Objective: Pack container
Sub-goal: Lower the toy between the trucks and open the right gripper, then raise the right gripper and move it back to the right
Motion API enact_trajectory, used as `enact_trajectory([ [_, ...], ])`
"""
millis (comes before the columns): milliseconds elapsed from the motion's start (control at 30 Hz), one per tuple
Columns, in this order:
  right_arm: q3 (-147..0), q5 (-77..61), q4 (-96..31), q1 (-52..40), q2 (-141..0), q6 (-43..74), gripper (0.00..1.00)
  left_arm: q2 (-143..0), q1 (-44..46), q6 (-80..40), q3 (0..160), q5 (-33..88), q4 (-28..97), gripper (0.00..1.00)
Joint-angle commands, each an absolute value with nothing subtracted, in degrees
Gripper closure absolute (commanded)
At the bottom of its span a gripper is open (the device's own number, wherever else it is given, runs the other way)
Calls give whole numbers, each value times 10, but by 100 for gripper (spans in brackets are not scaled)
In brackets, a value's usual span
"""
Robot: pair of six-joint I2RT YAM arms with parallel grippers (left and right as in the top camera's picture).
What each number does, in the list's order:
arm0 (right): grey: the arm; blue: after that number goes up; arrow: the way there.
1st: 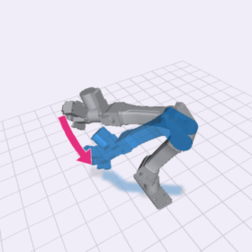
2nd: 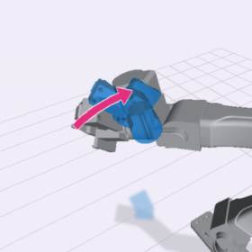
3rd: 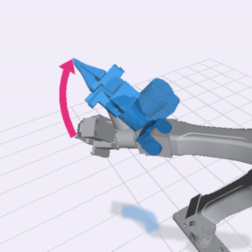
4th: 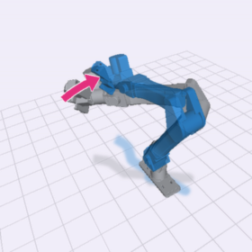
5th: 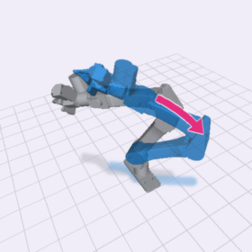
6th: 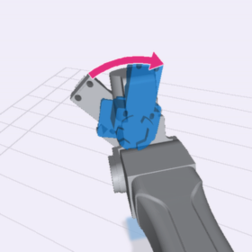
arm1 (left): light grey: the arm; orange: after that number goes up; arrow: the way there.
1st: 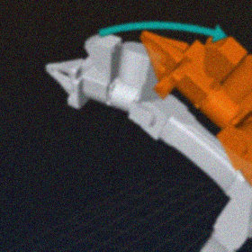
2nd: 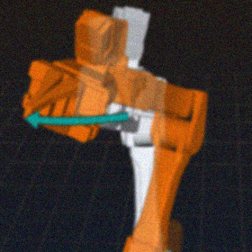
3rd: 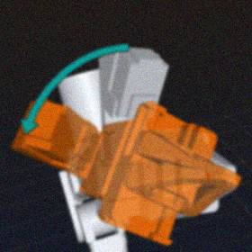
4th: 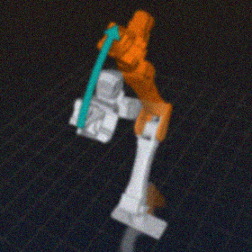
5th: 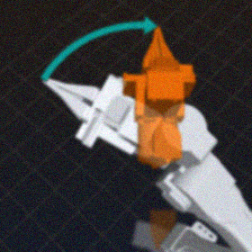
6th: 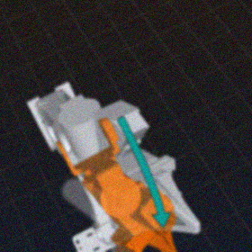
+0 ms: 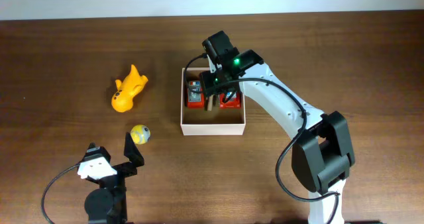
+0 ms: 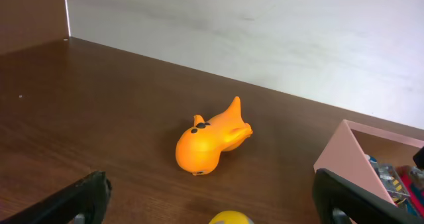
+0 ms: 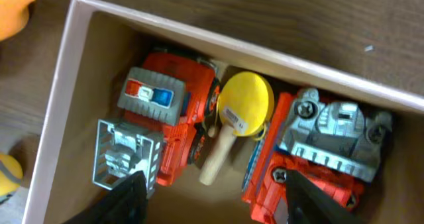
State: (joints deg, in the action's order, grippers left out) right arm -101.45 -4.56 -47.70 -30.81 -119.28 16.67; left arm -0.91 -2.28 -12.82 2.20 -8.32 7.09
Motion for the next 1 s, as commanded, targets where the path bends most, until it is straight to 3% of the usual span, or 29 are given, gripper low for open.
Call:
enact_trajectory([
  [0,-1012,-49,-465,-312,-1197,170,35,-6,-25,-117,18,-79,69,1],
  [133,-1039,-49,-457,-310,-1195,157,33,-6,-25,-117,18,-79,69,1],
  [333,-1168,26,-535,-285,-1186,135,18,-6,-25,-117,18,-79,69,1],
  [433,-1257,146,-627,-254,-1186,135,1,-6,-25,-117,18,-79,69,1],
  [633,-1300,279,-710,-183,-1186,135,1,-6,-25,-117,18,-79,69,1],
  [967,-1288,268,-746,-17,-1187,140,1,-6,-25,-117,18,-79,69,1],
])
